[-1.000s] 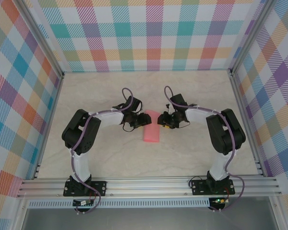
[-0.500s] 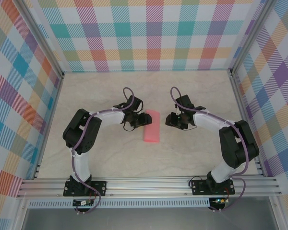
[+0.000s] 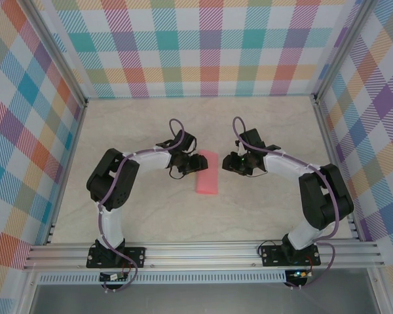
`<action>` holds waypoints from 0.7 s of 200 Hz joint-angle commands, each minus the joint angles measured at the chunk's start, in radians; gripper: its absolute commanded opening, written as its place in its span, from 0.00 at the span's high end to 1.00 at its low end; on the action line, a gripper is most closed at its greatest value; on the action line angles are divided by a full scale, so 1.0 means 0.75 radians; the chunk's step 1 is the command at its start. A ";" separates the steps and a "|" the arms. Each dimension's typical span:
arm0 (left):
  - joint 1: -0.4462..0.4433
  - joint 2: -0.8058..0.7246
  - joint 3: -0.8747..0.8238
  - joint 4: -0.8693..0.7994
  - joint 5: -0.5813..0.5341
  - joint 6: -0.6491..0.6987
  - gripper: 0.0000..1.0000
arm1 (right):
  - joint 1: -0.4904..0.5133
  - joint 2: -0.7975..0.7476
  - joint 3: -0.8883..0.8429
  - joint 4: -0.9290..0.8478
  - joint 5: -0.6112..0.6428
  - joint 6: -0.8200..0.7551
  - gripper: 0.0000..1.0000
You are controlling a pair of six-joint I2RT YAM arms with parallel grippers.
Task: Fold a paper plane with a square sheet of paper (fold left side to right side)
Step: First fold in half a square sheet of paper at the center of the table, then hold the square sheet of paper at the center of the table.
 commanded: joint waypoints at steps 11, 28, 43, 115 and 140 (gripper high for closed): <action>-0.045 0.074 0.011 -0.033 -0.013 0.033 0.48 | 0.001 0.014 -0.015 0.029 -0.045 0.019 0.64; -0.048 0.078 0.012 -0.033 -0.016 0.034 0.48 | 0.003 0.026 -0.017 0.057 -0.078 0.029 0.68; -0.048 0.079 0.012 -0.035 -0.017 0.037 0.48 | 0.003 0.048 -0.023 0.105 -0.137 0.049 0.72; -0.052 0.084 0.017 -0.043 -0.021 0.041 0.48 | 0.011 0.234 0.030 0.238 -0.286 0.098 0.92; -0.052 0.084 0.017 -0.043 -0.021 0.040 0.48 | 0.021 0.288 0.064 0.242 -0.301 0.096 0.93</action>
